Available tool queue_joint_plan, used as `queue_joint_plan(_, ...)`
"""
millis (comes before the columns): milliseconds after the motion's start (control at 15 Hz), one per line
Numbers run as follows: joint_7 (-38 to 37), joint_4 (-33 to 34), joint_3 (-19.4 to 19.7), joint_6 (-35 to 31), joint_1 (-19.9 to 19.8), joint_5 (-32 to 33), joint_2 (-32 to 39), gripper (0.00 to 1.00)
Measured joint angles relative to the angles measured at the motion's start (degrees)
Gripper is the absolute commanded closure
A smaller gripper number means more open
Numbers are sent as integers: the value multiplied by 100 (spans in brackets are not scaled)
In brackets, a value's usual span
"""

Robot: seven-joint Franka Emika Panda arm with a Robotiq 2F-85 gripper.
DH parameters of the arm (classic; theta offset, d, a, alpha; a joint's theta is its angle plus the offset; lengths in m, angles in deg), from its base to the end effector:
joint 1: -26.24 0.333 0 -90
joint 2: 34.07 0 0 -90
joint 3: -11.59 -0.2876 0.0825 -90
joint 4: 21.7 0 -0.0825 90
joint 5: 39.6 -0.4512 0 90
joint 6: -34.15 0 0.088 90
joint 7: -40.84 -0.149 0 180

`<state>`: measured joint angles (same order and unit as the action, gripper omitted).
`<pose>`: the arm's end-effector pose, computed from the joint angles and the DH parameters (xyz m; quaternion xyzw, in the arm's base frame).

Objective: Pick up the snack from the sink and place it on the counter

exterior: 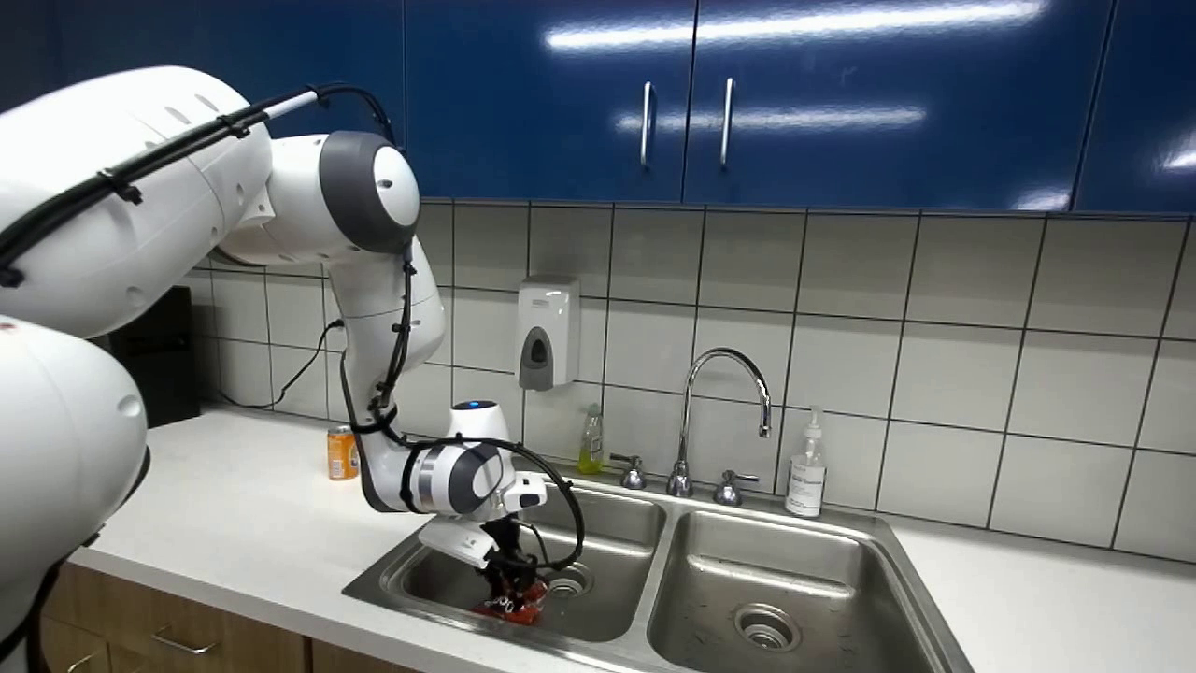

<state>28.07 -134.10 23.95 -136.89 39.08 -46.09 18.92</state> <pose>0.5850 -0.0284 -0.1010 0.9889 -0.1149 0.0702 0.0634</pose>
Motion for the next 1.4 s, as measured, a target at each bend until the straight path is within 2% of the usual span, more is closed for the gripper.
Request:
queue_joint_plan(133, -26, 32, 21, 0, 21, 0, 18, 96)
queue_joint_plan(267, -42, 54, 41, 0, 35, 0, 18, 100)
queue_joint_plan(1067, -80, 106, 83, -1, 57, -2, -26, 100)
queue_joint_plan(1400, -80, -115, 110, -1, 36, -3, -353, 100)
